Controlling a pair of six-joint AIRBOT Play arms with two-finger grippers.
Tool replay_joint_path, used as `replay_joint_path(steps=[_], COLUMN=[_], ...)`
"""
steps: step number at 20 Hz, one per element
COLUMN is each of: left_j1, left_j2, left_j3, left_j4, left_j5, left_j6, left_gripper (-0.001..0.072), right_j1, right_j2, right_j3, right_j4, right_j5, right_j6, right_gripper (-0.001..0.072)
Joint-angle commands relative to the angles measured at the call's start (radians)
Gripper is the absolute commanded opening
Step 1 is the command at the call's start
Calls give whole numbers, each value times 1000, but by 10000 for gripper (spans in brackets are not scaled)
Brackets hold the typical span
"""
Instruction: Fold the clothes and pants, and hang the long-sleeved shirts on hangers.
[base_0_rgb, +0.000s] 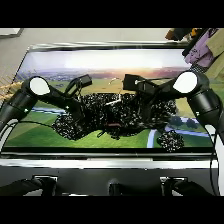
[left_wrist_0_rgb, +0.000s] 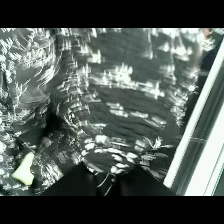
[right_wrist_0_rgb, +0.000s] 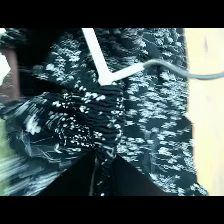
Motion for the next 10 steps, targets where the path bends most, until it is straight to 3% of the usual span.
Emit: replay_joint_path(steps=[1,6,7,9,10], left_j1=[-3,-3,-3,-3,-3], left_j2=[0,11,16,25,30], left_j3=[-11,-11,-11,-11,-11], left_j4=[-5,-5,-5,-5,-4], left_j5=[97,96,95,95,95], left_j6=[0,0,0,0,0], left_gripper=[27,25,24,24,24], right_j1=[2,1,1,1,1], right_j2=[0,38,58,103,127], right_j3=[0,1,1,1,1], right_j4=[18,22,19,-16,-50], right_j5=[26,21,6,-35,-60], right_j6=[-2,3,29,130,197], right_gripper=[38,61,143,438,538])
